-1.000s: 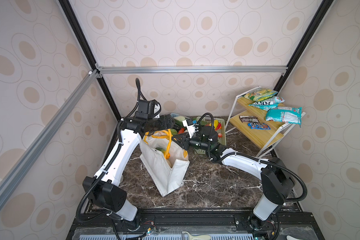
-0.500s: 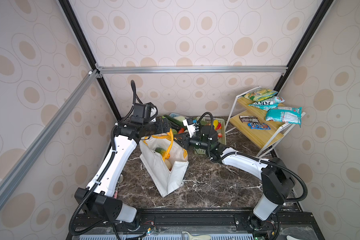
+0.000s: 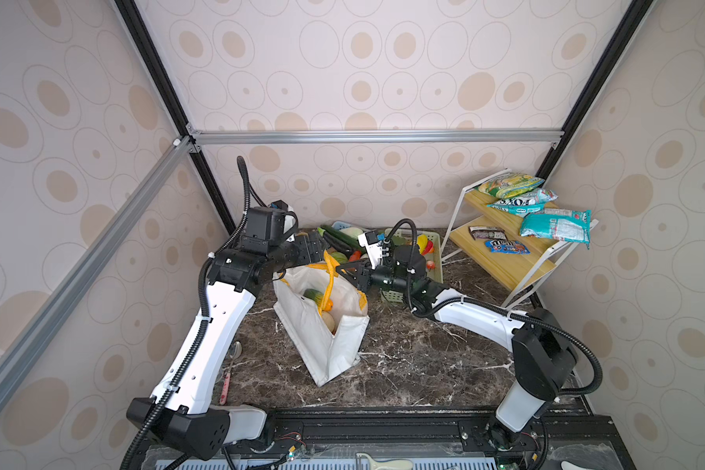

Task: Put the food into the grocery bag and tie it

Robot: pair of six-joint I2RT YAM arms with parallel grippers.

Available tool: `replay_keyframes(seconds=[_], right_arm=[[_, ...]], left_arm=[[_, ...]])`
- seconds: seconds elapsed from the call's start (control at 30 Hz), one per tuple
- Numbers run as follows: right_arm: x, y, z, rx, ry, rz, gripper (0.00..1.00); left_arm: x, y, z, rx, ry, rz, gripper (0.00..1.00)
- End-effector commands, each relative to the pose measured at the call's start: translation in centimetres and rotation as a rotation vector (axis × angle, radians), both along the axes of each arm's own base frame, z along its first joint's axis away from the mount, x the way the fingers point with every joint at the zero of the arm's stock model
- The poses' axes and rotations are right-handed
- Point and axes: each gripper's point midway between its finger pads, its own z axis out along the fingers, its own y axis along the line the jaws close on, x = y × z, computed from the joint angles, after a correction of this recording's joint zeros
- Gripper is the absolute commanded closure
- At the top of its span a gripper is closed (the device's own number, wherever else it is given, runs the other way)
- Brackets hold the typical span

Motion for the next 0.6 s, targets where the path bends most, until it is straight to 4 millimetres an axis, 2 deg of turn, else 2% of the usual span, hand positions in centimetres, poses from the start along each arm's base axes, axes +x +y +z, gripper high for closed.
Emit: replay_keyframes(seconds=[0.0, 0.2, 0.33, 0.47, 0.57], right_arm=[[-0.3, 0.3, 1.5, 0.018, -0.032, 0.013, 0.82], [0.1, 0.5, 1.0, 0.008, -0.023, 0.005, 0.82], [0.3, 0.6, 0.8, 0.005, -0.018, 0.000, 0.82], [0.3, 0.6, 0.8, 0.010, -0.017, -0.001, 0.82], [0.3, 0.5, 0.7, 0.009, -0.016, -0.005, 0.83]], left_arm=[[0.6, -1.1, -0.6, -0.014, 0.012, -0.041, 0.10], [0.4, -2.5, 0.0, -0.077, -0.013, -0.107, 0.05], [-0.2, -1.8, 0.0, -0.053, -0.013, -0.082, 0.01], [-0.4, -0.9, -0.1, -0.031, -0.017, -0.040, 0.03], [-0.6, -0.6, 0.3, -0.024, -0.024, -0.035, 0.01]])
